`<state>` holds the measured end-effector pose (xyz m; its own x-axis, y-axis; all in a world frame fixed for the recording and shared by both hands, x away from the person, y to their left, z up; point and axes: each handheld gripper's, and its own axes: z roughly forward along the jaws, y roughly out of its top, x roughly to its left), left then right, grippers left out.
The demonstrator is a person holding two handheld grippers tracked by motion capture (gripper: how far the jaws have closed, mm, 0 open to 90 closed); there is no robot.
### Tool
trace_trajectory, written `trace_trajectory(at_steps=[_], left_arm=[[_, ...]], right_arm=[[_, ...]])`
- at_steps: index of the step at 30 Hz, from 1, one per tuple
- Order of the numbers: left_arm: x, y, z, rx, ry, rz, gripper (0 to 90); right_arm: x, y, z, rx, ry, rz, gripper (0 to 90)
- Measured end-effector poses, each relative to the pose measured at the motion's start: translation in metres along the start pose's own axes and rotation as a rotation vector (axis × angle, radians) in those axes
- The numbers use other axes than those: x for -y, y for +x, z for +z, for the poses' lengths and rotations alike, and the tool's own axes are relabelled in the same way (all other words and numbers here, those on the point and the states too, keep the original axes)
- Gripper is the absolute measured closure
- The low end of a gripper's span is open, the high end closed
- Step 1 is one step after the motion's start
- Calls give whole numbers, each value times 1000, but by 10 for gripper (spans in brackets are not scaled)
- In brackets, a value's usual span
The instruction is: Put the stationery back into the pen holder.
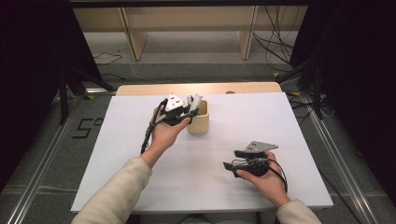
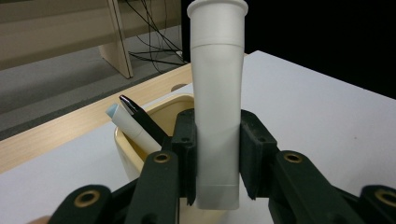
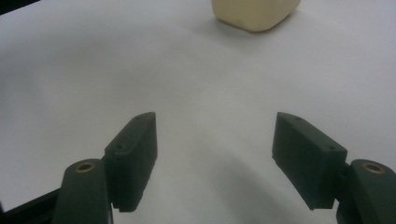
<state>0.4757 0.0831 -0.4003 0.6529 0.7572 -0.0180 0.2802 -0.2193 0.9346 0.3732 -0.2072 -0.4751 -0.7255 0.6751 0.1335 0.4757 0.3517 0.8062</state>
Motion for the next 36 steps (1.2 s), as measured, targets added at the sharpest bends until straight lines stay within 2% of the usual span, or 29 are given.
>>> trace_trajectory(at_steps=[17, 36], left_arm=[[-2, 3, 12, -21, -1, 2, 706], [3, 7, 27, -51, -8, 39, 705]], right_arm=[[0, 0, 0, 0, 3, -2, 319], [1, 0, 1, -6, 10, -2, 319]])
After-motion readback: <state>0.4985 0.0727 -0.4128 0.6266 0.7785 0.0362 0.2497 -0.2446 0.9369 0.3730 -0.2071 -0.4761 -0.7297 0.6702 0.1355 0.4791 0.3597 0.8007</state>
